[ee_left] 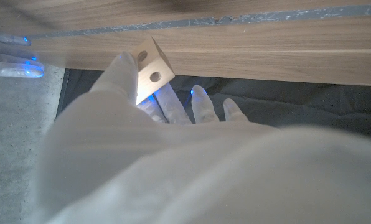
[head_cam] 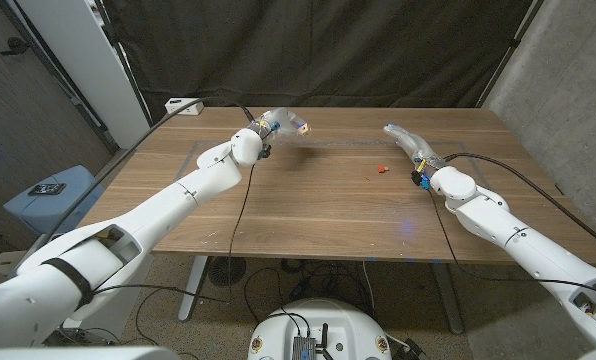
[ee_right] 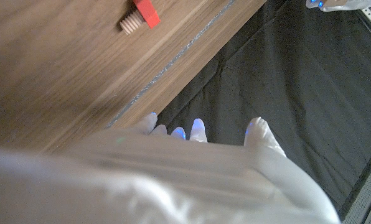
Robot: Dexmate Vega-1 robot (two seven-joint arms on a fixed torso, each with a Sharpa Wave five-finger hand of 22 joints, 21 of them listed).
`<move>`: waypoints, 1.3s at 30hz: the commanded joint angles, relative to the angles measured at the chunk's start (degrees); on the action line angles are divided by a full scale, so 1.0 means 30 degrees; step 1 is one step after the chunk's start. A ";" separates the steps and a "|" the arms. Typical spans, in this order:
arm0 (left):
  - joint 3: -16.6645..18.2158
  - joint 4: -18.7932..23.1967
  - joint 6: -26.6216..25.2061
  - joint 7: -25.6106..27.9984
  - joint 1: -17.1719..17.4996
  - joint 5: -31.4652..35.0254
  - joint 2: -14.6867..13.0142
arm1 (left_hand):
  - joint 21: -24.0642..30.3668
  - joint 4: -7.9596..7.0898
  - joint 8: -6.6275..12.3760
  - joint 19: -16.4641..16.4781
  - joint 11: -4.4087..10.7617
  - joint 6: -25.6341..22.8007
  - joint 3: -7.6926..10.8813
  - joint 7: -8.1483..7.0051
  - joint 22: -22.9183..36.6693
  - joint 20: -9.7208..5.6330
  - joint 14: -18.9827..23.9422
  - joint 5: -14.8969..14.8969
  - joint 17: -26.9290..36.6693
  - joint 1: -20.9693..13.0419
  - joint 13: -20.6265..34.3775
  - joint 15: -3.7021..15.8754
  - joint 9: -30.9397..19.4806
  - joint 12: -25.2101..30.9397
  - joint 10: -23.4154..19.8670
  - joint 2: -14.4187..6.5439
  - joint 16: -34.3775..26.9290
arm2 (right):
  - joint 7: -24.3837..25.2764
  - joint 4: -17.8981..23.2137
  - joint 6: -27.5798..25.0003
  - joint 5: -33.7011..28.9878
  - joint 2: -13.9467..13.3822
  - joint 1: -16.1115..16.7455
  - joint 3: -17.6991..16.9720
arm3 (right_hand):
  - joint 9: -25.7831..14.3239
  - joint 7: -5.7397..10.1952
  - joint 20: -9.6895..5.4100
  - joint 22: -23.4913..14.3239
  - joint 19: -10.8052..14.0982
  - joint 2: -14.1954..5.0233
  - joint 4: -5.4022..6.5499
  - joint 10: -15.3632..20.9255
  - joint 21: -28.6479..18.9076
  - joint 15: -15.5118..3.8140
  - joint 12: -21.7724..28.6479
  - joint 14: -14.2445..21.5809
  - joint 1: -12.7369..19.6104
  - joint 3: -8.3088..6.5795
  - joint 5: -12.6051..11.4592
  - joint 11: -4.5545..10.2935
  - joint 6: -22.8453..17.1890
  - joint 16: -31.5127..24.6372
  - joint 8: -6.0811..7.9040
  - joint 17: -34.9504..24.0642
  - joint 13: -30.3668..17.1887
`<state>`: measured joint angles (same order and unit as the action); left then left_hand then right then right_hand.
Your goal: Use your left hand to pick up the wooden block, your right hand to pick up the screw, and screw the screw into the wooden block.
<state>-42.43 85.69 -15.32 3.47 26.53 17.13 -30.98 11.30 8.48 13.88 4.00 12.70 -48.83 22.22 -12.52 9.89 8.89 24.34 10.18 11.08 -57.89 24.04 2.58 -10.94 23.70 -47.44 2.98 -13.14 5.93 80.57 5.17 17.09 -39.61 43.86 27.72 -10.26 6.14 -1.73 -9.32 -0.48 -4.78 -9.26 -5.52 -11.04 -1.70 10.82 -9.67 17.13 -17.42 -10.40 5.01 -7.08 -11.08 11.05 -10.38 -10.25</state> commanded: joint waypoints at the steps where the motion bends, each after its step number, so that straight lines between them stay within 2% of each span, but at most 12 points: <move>1: 0.0116 -0.1573 0.2145 0.0287 -0.0407 -0.2196 0.0439 | -0.0081 -0.0036 -0.0038 -0.0154 0.0027 0.0079 -0.0065 0.0037 0.0057 0.0054 -0.0099 0.0086 0.0091 -0.0024 0.0617 0.2079 -0.0053 -0.0042 -0.0011 -0.0292 -0.0004 | 0.0164 0.0930 -0.0205 -0.1326 -0.0973 0.0239 0.0093 | -0.0106 -0.0037 0.0107 -0.0060 0.0245 0.0165 -0.0245 0.0013 -0.0064 0.0165 0.0086 -0.0529 0.0503 -0.0091 -0.0112 -0.0237 -0.0255 -0.0149 0.0223 -0.0047 -0.0055; 4: 0.0087 -0.2080 0.3084 0.0377 -0.0496 -0.2497 0.0516 | -0.0078 -0.0045 -0.0059 -0.0151 0.0026 0.0099 -0.0079 0.0038 0.0058 0.0063 -0.0096 0.0087 0.0098 -0.0013 0.0626 0.2113 -0.0053 -0.0059 0.0011 -0.0309 -0.0007 | 0.0153 0.1161 -0.0418 -0.1626 -0.1167 0.0240 0.0124 | -0.0112 -0.0031 0.0101 -0.0058 0.0339 0.0248 -0.0313 0.0047 -0.0069 0.0197 0.0092 -0.0443 0.0710 -0.0147 -0.0155 -0.0276 -0.0309 -0.0166 0.0246 -0.0047 -0.0057; 16: 0.0424 -0.3577 0.4996 0.0398 -0.0462 -0.4199 0.1125 | -0.0065 -0.0094 -0.0159 -0.0124 0.0030 0.0213 -0.0135 0.0034 0.0063 0.0059 -0.0048 0.0105 0.0140 0.0044 0.0672 0.2188 -0.0053 -0.0128 0.0080 -0.0417 -0.0041 | -0.0132 0.2177 -0.1545 -0.2448 -0.2165 0.0378 0.0073 | -0.0143 0.0092 0.0219 -0.0051 0.0569 0.0652 -0.0480 0.0121 -0.0044 0.0272 0.0101 -0.0326 0.1478 -0.0316 -0.0214 -0.0380 -0.0646 -0.0154 0.0389 -0.0050 -0.0068; 21: 0.0533 -0.3832 0.5136 0.0300 -0.0432 -0.4755 0.1277 | -0.0066 -0.0109 -0.0183 -0.0132 0.0032 0.0220 -0.0152 0.0033 0.0066 0.0083 -0.0043 0.0118 0.0160 0.0053 0.0694 0.2119 -0.0055 -0.0151 0.0092 -0.0482 -0.0053 | -0.0336 0.2668 -0.2191 -0.3026 -0.2707 0.0309 0.0170 | -0.0157 0.0201 0.0308 -0.0048 0.0677 0.0826 -0.0514 0.0123 -0.0031 0.0303 0.0093 -0.0297 0.1899 -0.0416 -0.0174 -0.0304 -0.0818 -0.0138 0.0454 -0.0053 -0.0072; 25: 0.0422 -0.4139 0.5326 0.0194 -0.0570 -0.4853 0.1345 | -0.0038 -0.0117 -0.0197 -0.0068 0.0032 0.0210 -0.0171 0.0035 0.0069 0.0038 -0.0019 0.0130 0.0176 0.0061 0.0714 0.2099 -0.0056 -0.0173 0.0106 -0.0524 -0.0070 | -0.0431 0.2683 -0.2014 -0.3362 -0.2944 0.0288 0.0186 | -0.0168 0.0207 0.0344 -0.0047 0.0728 0.0901 -0.0526 0.0149 -0.0012 0.0302 0.0098 -0.0276 0.2239 -0.0524 -0.0188 -0.0327 -0.0972 -0.0129 0.0511 -0.0055 -0.0075; 33: 0.0390 -0.5103 0.6393 -0.0182 -0.0810 -0.5472 0.1681 | -0.0034 -0.0153 -0.0229 -0.0057 0.0028 0.0220 -0.0218 0.0038 0.0074 0.0017 -0.0001 0.0137 0.0200 0.0128 0.0741 0.2069 -0.0057 -0.0214 0.0142 -0.0577 -0.0088 | -0.0619 0.3190 -0.2338 -0.4439 -0.3647 0.0250 0.0340 | -0.0199 0.0327 0.0307 -0.0045 0.0916 0.0991 -0.0549 0.0247 0.0002 0.0324 0.0118 -0.0165 0.3113 -0.0870 -0.0441 -0.0310 -0.1239 -0.0128 0.0595 -0.0052 -0.0082; 38: 0.0316 -0.5738 0.7216 -0.0356 -0.0980 -0.5656 0.1869 | -0.0008 -0.0189 -0.0243 0.0007 0.0029 0.0196 -0.0252 0.0041 0.0079 -0.0118 0.0071 0.0147 0.0224 0.0187 0.0766 0.2091 -0.0059 -0.0241 0.0154 -0.0643 -0.0129 | -0.0873 0.3360 -0.2483 -0.5224 -0.4060 0.0123 0.0523 | -0.0230 0.0645 0.0216 -0.0045 0.1012 0.1162 -0.0559 0.0319 0.0021 0.0335 0.0126 -0.0065 0.3677 -0.1057 -0.0533 -0.0258 -0.1346 -0.0133 0.0631 -0.0047 -0.0089; 39: 0.0316 -0.5794 0.7250 -0.0405 -0.1000 -0.5713 0.1901 | -0.0007 -0.0191 -0.0243 0.0010 0.0030 0.0191 -0.0256 0.0042 0.0080 -0.0112 0.0082 0.0147 0.0226 0.0192 0.0769 0.2086 -0.0059 -0.0243 0.0154 -0.0648 -0.0135 | -0.0908 0.3348 -0.2454 -0.5346 -0.4112 0.0103 0.0545 | -0.0241 0.0843 0.0198 -0.0044 0.1015 0.1253 -0.0561 0.0332 0.0041 0.0316 0.0122 -0.0014 0.3874 -0.1109 -0.0539 -0.0243 -0.1390 -0.0139 0.0648 -0.0046 -0.0092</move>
<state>-41.27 71.76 2.46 3.51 24.38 2.15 -26.44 11.30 8.08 13.38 4.00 12.51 -48.19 21.51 -12.50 10.01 8.90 24.34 10.41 11.61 -57.35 24.04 2.58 -10.87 22.81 -46.80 1.54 -13.13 4.43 89.24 -1.30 5.26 -49.33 44.73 28.60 -10.82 7.72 -0.99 -9.34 2.24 -1.31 -11.02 -4.90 -11.07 -0.91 10.82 -9.83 27.39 -20.07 -11.70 4.40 -10.90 -11.08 12.77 -10.40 -10.25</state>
